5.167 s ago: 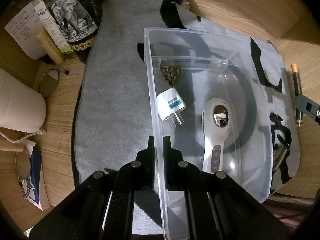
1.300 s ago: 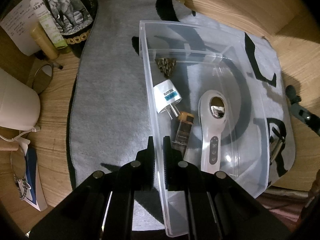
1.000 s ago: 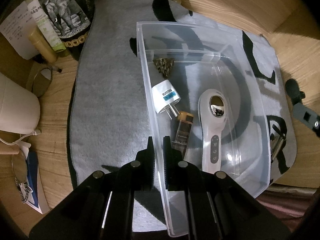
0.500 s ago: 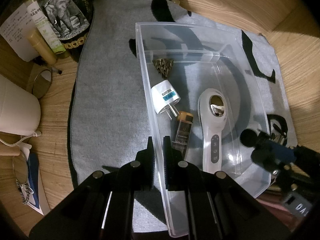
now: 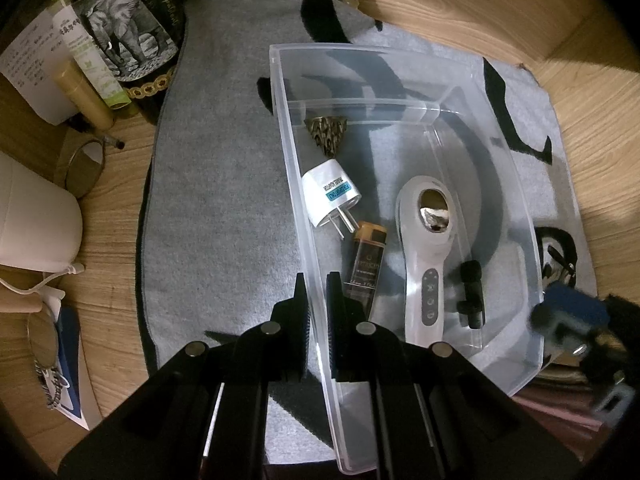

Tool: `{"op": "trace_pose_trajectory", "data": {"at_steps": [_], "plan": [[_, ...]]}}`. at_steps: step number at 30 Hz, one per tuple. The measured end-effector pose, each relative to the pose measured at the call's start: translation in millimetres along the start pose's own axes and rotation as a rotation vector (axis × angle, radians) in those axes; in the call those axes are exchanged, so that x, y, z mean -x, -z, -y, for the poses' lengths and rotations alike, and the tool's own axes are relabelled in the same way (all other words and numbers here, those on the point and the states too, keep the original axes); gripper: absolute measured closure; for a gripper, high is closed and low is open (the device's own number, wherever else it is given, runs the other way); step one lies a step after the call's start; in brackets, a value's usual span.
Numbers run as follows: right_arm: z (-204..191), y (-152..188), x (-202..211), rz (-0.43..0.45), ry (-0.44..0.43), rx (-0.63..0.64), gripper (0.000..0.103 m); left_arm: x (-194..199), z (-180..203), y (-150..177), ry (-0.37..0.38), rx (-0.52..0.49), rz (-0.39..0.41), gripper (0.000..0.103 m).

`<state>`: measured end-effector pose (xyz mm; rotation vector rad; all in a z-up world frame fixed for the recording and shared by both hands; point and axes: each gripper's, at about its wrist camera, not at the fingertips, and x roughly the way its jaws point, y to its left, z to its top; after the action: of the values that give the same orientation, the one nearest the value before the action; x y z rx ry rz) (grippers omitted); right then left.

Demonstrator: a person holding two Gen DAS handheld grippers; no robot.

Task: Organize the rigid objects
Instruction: 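Grasp the silver tube upright with the right tool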

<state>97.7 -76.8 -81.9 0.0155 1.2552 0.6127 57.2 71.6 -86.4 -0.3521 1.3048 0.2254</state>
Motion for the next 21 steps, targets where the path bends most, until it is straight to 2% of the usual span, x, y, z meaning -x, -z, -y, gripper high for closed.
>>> {"op": "trace_pose_trajectory", "data": {"at_steps": [7,13,21], "plan": [[25,-4,33,0.099,0.048,-0.092,0.069,0,0,0,-0.001,-0.004,-0.001,0.097],[72,4,59,0.168,0.114,-0.234,0.069,-1,1,0,-0.004,-0.010,-0.003,0.097],[142,30,58,0.147,0.223,-0.420,0.069,-1,1,-1,-0.004,-0.013,-0.006,0.097]]}}
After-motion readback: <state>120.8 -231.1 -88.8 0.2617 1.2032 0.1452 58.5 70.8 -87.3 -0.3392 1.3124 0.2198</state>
